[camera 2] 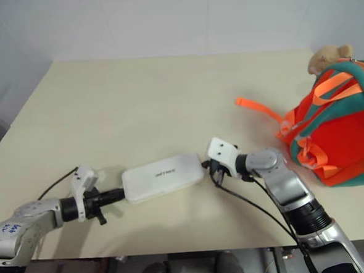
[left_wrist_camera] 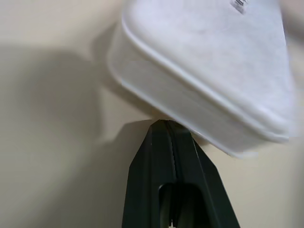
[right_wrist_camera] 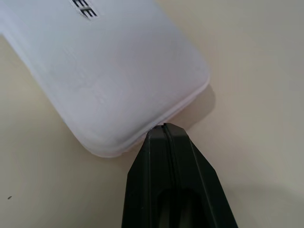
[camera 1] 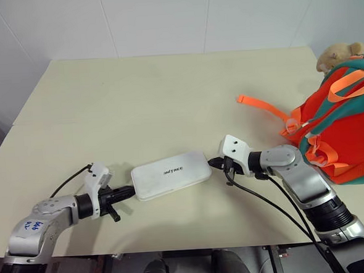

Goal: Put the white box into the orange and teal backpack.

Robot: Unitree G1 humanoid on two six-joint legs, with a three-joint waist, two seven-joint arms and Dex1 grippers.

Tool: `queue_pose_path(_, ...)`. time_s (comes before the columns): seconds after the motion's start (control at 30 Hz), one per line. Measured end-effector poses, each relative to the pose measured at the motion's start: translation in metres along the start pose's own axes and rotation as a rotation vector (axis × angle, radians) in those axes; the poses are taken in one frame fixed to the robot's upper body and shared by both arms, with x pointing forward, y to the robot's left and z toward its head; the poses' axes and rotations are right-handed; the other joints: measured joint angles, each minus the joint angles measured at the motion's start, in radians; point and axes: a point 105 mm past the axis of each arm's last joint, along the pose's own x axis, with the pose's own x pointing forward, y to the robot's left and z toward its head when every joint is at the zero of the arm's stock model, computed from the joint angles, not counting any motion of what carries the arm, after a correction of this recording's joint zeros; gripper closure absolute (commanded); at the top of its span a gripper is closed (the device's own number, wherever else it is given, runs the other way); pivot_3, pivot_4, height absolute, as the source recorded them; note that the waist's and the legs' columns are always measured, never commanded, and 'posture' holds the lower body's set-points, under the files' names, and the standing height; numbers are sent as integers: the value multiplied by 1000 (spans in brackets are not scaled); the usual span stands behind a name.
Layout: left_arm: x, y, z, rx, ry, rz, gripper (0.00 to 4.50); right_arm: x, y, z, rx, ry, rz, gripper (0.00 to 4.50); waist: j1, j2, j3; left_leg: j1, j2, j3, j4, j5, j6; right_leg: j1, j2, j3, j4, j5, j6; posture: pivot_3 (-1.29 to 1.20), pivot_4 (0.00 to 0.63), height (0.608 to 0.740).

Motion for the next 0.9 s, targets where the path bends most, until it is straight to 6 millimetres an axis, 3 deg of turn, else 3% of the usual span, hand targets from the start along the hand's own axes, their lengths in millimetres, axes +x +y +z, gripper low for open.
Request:
queue_pose_path(0.33, -20, 12, -2, -38, 17, 32, 4500, 1, 2, -1, 0, 3, 12, 4381, 0, 0, 0, 0, 0, 0, 0, 0, 0, 0, 0, 0, -1, 0, 0, 0, 150, 740)
queue_pose_path(0.63, -14, 5, 17, -50, -54, -31, 4500, 1, 5, 2, -11, -3, 21, 4381, 0, 0, 0, -1, 0, 0, 0, -1, 0, 0, 0, 0, -1, 0, 0, 0, 150, 740)
queue_pose_path(0.9, -11, 3, 16, -63, -47, -51, 4500, 1, 5, 3, -11, -3, 21, 4381, 1, 0, 0, -1, 0, 0, 0, -1, 0, 0, 0, 0, -2, 0, 0, 0, 150, 740)
